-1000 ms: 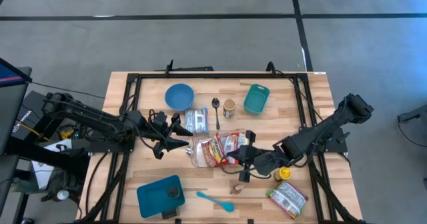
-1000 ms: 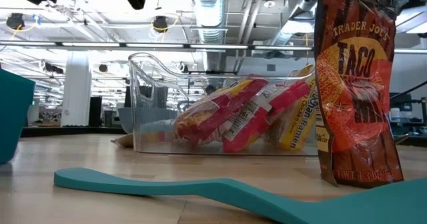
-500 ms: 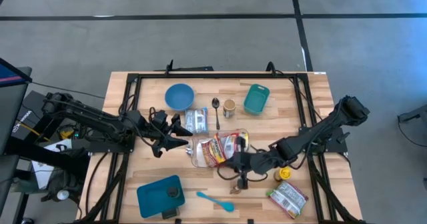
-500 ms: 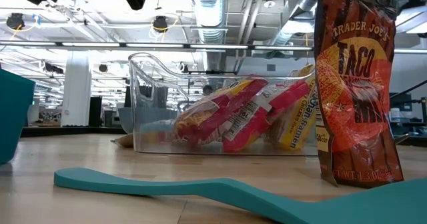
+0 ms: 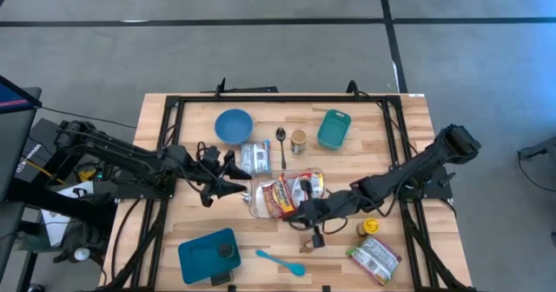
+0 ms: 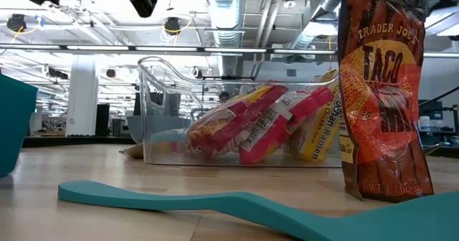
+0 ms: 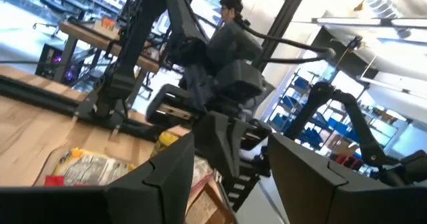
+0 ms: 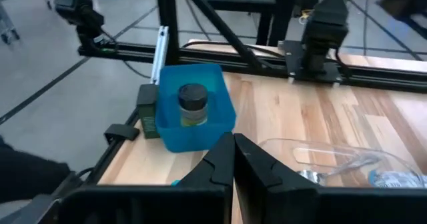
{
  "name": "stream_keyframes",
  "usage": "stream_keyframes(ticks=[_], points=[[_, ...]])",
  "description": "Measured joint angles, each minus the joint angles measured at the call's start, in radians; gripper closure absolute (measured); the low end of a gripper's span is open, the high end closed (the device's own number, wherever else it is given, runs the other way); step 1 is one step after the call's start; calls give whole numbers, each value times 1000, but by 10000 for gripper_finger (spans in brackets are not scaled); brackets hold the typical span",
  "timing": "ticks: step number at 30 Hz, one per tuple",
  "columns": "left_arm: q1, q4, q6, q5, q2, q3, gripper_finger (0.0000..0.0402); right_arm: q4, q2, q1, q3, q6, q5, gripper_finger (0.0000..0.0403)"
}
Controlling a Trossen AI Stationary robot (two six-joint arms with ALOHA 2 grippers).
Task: Pick & Place Food Item
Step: Put the light blue noodle pack into the transparent bin
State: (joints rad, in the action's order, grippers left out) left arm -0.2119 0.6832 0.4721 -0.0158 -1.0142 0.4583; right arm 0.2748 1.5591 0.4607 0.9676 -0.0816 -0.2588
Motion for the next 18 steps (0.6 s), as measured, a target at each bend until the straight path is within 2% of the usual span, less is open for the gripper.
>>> stream_keyframes(ticks=[5, 13, 18], points=[[0, -111, -72, 12, 0, 0, 216, 77, 1, -11, -62, -5, -4, 403], [0, -374, -103, 173, 0, 0, 236, 65, 1, -26, -62, -1, -80, 403], [0, -413, -102, 200, 0, 0, 255, 51, 1, -45, -62, -13, -85, 403]])
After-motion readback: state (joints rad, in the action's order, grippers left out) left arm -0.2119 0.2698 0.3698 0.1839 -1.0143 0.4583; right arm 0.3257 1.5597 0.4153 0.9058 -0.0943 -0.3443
